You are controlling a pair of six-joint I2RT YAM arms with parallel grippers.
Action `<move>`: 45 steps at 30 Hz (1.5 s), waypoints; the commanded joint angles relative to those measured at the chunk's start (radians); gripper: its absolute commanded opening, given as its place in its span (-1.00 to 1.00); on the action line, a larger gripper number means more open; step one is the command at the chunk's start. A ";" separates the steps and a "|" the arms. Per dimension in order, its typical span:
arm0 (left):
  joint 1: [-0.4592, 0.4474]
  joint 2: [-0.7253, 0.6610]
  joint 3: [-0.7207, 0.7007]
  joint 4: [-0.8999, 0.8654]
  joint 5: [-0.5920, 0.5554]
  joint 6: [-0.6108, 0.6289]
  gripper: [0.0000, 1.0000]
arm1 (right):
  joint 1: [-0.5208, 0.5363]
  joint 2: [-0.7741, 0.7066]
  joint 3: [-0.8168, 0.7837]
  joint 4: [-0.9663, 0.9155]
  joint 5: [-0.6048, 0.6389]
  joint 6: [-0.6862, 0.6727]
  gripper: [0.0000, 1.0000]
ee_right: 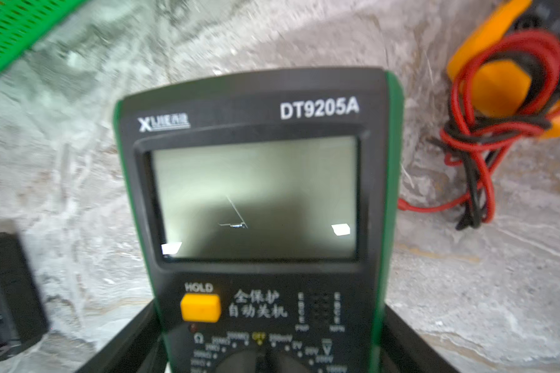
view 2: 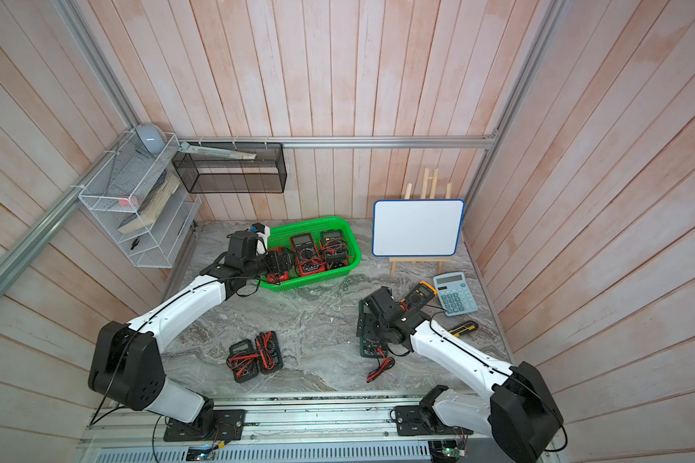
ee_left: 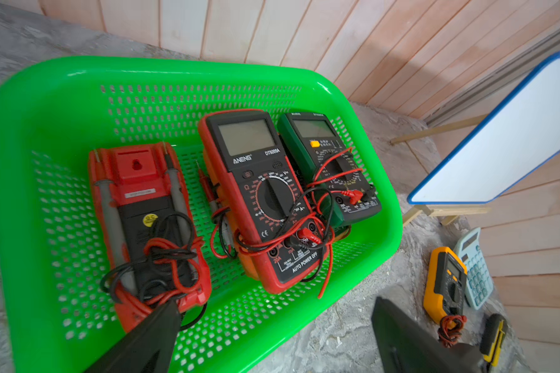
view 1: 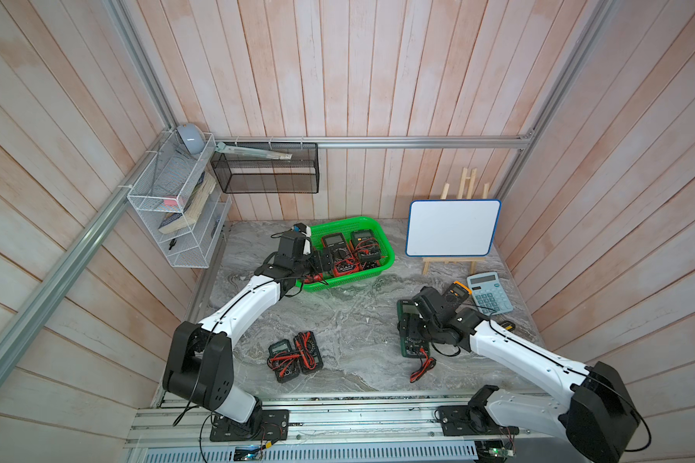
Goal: Put the multimeter into the basket
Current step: Pick up the multimeter from the center of the board, then place the multimeter in the basket.
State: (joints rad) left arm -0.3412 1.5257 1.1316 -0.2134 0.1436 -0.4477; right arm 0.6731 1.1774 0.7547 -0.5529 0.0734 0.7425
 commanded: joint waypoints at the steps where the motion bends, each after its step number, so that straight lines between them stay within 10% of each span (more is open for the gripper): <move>1: 0.026 -0.040 -0.026 0.022 -0.036 -0.027 0.99 | 0.006 -0.016 0.084 0.014 -0.030 -0.024 -0.21; 35: 0.269 -0.132 -0.209 0.071 -0.074 -0.158 0.99 | 0.006 0.856 1.148 0.525 -0.150 -0.132 -0.18; 45: 0.287 -0.170 -0.243 0.057 -0.095 -0.164 0.99 | 0.040 1.182 1.562 0.399 -0.193 -0.140 -0.18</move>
State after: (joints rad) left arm -0.0605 1.3773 0.9047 -0.1574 0.0692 -0.6102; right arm 0.6830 2.3337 2.2227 -0.1413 -0.0956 0.6193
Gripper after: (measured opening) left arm 0.996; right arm 0.875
